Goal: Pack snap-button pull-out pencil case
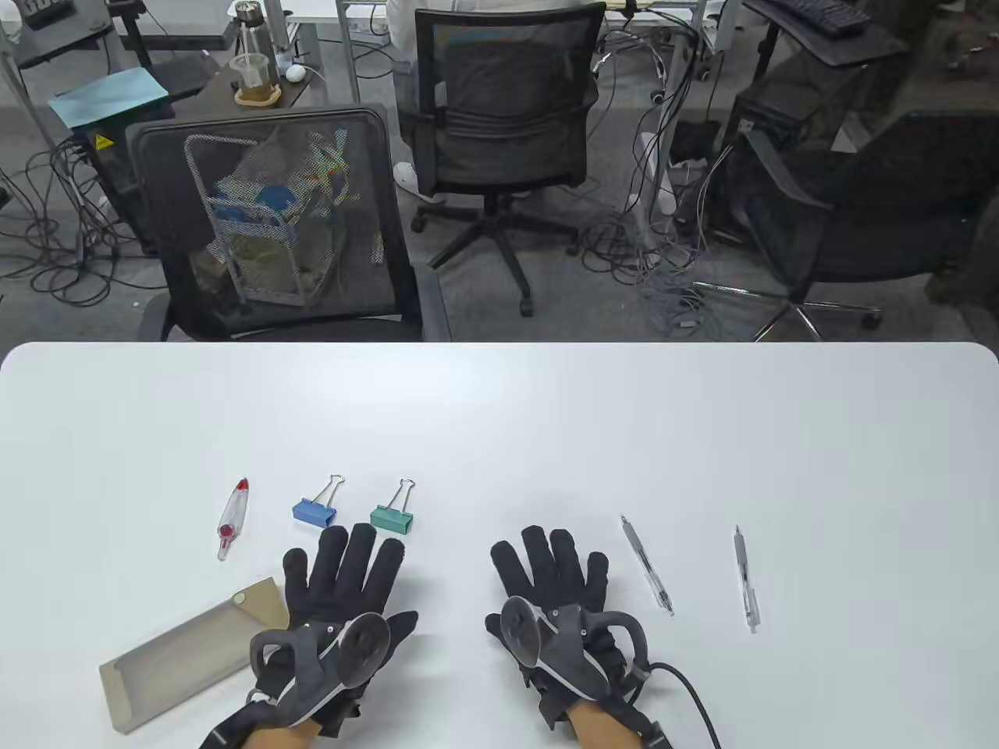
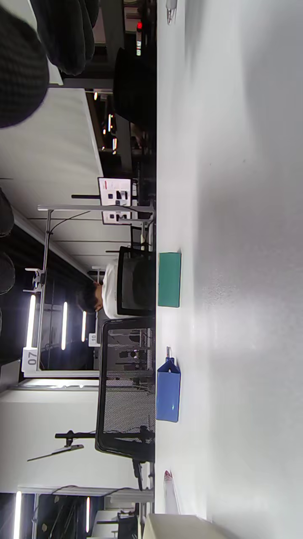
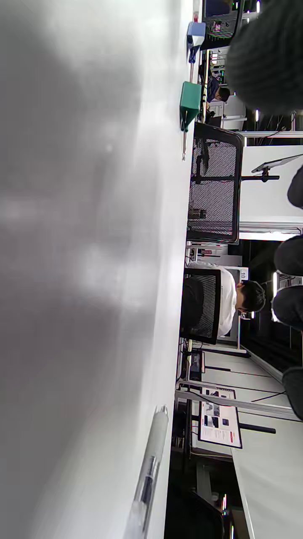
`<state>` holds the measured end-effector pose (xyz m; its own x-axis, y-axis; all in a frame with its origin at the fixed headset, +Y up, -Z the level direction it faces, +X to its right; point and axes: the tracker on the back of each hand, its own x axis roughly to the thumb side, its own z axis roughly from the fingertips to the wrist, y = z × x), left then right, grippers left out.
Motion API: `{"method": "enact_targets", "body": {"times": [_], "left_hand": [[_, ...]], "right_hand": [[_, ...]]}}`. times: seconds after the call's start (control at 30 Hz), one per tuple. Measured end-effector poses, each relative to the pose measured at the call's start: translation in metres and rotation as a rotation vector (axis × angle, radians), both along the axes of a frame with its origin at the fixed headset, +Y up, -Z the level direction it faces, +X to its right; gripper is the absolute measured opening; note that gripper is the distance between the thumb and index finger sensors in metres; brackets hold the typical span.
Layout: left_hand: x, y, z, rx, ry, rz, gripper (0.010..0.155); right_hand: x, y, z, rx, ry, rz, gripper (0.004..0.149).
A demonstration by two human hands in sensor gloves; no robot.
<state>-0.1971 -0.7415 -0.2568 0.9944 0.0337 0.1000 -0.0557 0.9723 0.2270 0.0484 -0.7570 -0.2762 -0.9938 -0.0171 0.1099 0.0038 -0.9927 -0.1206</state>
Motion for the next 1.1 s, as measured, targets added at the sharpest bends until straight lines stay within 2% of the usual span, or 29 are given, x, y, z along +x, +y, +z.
{"method": "enact_targets", "body": {"times": [0.8, 0.93, 1.1], "left_hand": [[-0.006, 0.002, -0.003, -0.018, 0.029, 0.020, 0.087], [-0.008, 0.010, -0.003, -0.034, 0.031, 0.015, 0.087], [-0.027, 0.029, -0.006, -0.066, 0.074, 0.096, 0.089]], "right_hand": [[0.002, 0.000, -0.001, -0.007, -0.001, -0.027, 0.083], [0.004, 0.001, -0.001, -0.002, 0.001, -0.037, 0.083], [0.005, 0.002, -0.002, 0.002, -0.001, -0.039, 0.083]]}}
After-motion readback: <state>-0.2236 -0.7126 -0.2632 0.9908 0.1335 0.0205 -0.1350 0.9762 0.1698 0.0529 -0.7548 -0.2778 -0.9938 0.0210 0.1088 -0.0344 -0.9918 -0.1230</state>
